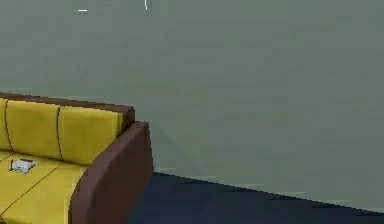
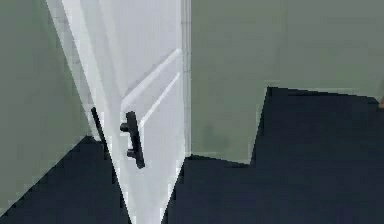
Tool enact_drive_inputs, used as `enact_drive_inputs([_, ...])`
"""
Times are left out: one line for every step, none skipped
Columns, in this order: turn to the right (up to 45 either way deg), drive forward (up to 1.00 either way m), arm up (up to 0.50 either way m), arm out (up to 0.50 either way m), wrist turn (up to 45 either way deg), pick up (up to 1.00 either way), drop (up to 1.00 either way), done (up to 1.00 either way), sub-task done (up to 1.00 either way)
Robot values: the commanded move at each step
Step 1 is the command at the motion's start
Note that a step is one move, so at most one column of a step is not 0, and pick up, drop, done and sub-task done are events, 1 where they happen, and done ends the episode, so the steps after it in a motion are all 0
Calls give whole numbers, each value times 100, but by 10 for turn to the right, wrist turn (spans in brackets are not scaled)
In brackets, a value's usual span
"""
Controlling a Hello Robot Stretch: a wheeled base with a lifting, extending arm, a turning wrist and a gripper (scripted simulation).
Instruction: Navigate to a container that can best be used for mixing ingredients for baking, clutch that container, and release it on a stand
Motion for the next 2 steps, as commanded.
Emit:
enact_drive_inputs([0, 35, 0, 0, 0, 0, 0, 0, 0])
enact_drive_inputs([450, 0, 0, 0, 0, 0, 0, 0, 0])
